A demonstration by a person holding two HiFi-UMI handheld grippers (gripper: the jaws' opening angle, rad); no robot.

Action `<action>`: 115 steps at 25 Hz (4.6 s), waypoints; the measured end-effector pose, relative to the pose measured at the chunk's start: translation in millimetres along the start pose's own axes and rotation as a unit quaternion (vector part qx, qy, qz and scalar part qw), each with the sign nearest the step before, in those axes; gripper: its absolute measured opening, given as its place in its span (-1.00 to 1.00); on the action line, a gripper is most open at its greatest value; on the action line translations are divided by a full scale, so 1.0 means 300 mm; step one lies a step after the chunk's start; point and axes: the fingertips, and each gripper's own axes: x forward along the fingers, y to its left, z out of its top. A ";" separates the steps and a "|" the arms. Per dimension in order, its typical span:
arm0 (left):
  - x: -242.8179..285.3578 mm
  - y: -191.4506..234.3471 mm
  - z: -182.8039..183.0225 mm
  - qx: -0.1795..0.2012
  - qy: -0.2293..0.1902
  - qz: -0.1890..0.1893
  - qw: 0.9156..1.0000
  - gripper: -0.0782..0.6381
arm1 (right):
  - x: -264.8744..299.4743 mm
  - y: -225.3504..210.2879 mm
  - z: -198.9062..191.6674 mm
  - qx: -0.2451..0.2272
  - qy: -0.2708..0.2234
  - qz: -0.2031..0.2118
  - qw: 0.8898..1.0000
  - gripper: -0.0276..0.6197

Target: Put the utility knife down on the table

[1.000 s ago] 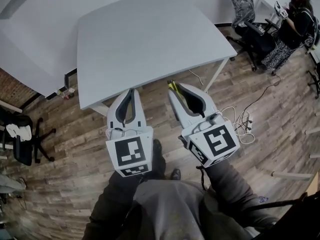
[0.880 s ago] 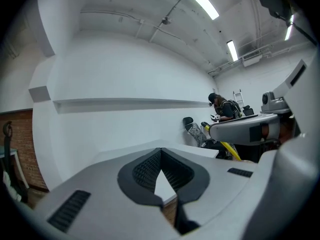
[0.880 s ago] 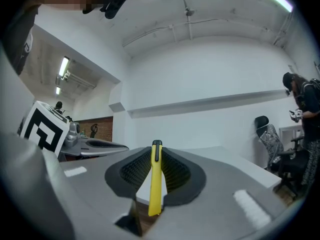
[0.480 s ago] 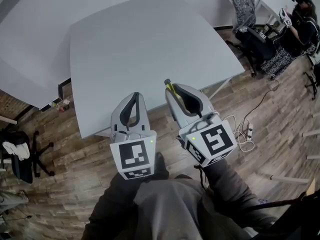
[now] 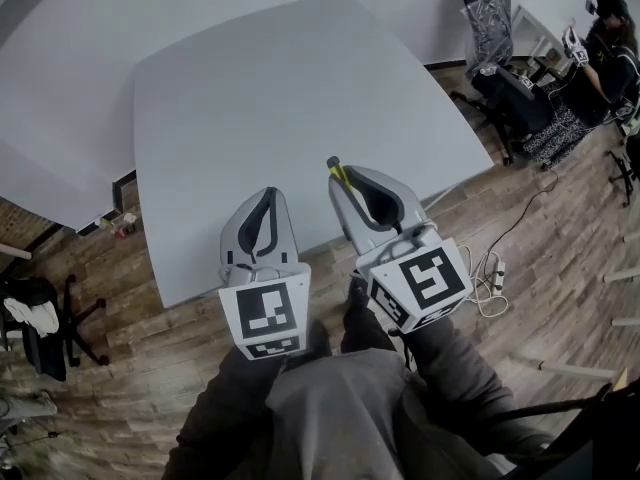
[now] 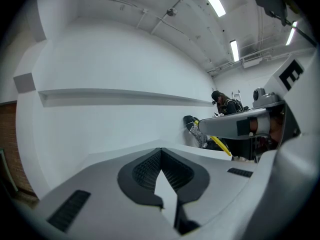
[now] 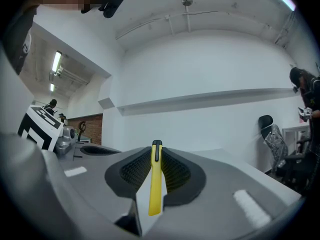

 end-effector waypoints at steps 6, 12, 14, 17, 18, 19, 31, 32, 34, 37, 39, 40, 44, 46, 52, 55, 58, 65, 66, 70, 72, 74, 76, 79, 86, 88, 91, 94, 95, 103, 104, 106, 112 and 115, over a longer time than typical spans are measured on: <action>0.174 -0.020 -0.013 0.003 0.018 0.013 1.000 -0.78 | 0.102 -0.157 -0.036 0.013 0.007 0.015 1.000 -0.72; 0.385 -0.027 -0.027 0.001 0.040 0.043 0.998 -0.78 | 0.239 -0.336 -0.083 0.027 0.019 0.045 0.998 -0.72; 0.443 -0.032 -0.027 -0.002 0.042 0.058 0.997 -0.78 | 0.274 -0.394 -0.090 0.028 0.022 0.057 0.998 -0.72; 0.502 -0.023 -0.026 -0.008 0.046 0.080 0.996 -0.78 | 0.330 -0.455 -0.091 0.027 0.024 0.074 0.997 -0.72; 0.517 -0.017 -0.025 -0.008 0.048 0.085 0.995 -0.78 | 0.350 -0.469 -0.090 0.028 0.024 0.078 0.996 -0.72; 0.530 -0.010 -0.023 -0.008 0.050 0.090 0.995 -0.78 | 0.369 -0.478 -0.088 0.029 0.025 0.083 0.996 -0.72; 0.707 0.197 -0.057 -0.021 0.059 0.124 0.990 -0.78 | 0.661 -0.479 -0.130 0.027 0.040 0.122 0.991 -0.72; 0.731 0.220 -0.067 -0.023 0.062 0.123 0.990 -0.78 | 0.691 -0.482 -0.139 0.029 0.043 0.121 0.991 -0.72; 0.777 0.260 -0.084 -0.026 0.067 0.123 0.990 -0.78 | 0.746 -0.487 -0.163 0.032 0.050 0.121 0.991 -0.72; 0.842 0.298 -0.120 -0.030 0.078 0.118 0.990 -0.78 | 0.814 -0.495 -0.210 0.038 0.067 0.121 0.990 -0.72; 0.881 0.316 -0.150 -0.034 0.086 0.112 0.989 -0.78 | 0.857 -0.499 -0.241 0.042 0.078 0.120 0.989 -0.72; 0.899 0.323 -0.166 -0.036 0.090 0.109 0.989 -0.78 | 0.877 -0.502 -0.257 0.043 0.083 0.120 0.988 -0.72; 0.963 0.332 -0.220 -0.046 0.103 0.100 0.989 -0.78 | 0.935 -0.529 -0.309 0.047 0.098 0.118 0.987 -0.72; 0.983 0.331 -0.238 -0.051 0.107 0.095 0.988 -0.78 | 0.953 -0.539 -0.328 0.048 0.104 0.117 0.986 -0.72; 1.016 0.322 -0.289 -0.064 0.119 0.088 0.987 -0.78 | 0.980 -0.554 -0.383 0.050 0.122 0.116 0.985 -0.72; 1.029 0.317 -0.307 -0.069 0.123 0.085 0.986 -0.78 | 0.987 -0.558 -0.400 0.051 0.128 0.117 0.984 -0.72; 1.040 0.320 -0.322 -0.072 0.127 0.085 0.986 -0.78 | 0.996 -0.559 -0.416 0.052 0.133 0.118 0.983 -0.72; 1.060 0.343 -0.360 -0.076 0.136 0.084 0.984 -0.78 | 1.031 -0.552 -0.455 0.057 0.142 0.119 0.981 -0.72; 1.061 0.346 -0.365 -0.076 0.137 0.084 0.984 -0.78 | 1.037 -0.549 -0.461 0.057 0.144 0.119 0.981 -0.72; 1.070 0.350 -0.386 -0.077 0.142 0.079 0.984 -0.78 | 1.055 -0.544 -0.480 0.058 0.148 0.118 0.980 -0.72; 1.076 0.354 -0.397 -0.079 0.145 0.077 0.983 -0.78 | 1.063 -0.542 -0.493 0.060 0.152 0.118 0.979 -0.72; 1.081 0.361 -0.408 -0.081 0.148 0.076 0.983 -0.78 | 1.073 -0.539 -0.507 0.061 0.158 0.117 0.979 -0.72; 1.090 0.365 -0.418 -0.083 0.151 0.075 0.982 -0.78 | 1.081 -0.540 -0.522 0.063 0.162 0.117 0.978 -0.72; 1.099 0.363 -0.435 -0.085 0.155 0.073 0.982 -0.78 | 1.088 -0.542 -0.542 0.065 0.167 0.116 0.977 -0.72; 1.107 0.361 -0.465 -0.089 0.163 0.071 0.980 -0.78 | 1.095 -0.549 -0.586 0.068 0.179 0.114 0.975 -0.72; 1.112 0.356 -0.478 -0.091 0.166 0.069 0.980 -0.78 | 1.097 -0.551 -0.599 0.069 0.181 0.114 0.974 -0.72; 1.122 0.348 -0.492 -0.092 0.170 0.065 0.979 -0.78 | 1.101 -0.555 -0.617 0.070 0.186 0.114 0.974 -0.72; 1.125 0.345 -0.504 -0.091 0.174 0.061 0.979 -0.78 | 1.104 -0.555 -0.634 0.071 0.191 0.112 0.973 -0.72; 1.125 0.344 -0.509 -0.093 0.174 0.062 0.978 -0.78 | 1.104 -0.556 -0.639 0.071 0.192 0.112 0.972 -0.72; 1.143 0.327 -0.542 -0.098 0.182 0.062 0.976 -0.78 | 1.099 -0.572 -0.685 0.074 0.204 0.113 0.970 -0.72; 1.144 0.327 -0.546 -0.099 0.183 0.062 0.976 -0.78 | 1.100 -0.572 -0.689 0.072 0.205 0.113 0.970 -0.72; 1.145 0.331 -0.553 -0.101 0.184 0.063 0.976 -0.78 | 1.102 -0.568 -0.697 0.063 0.207 0.114 0.970 -0.72; 1.147 0.334 -0.553 -0.102 0.184 0.065 0.975 -0.78 | 1.106 -0.563 -0.706 0.061 0.210 0.116 0.969 -0.72; 1.145 0.345 -0.555 -0.103 0.185 0.066 0.975 -0.78 | 1.111 -0.557 -0.711 0.062 0.211 0.116 0.969 -0.72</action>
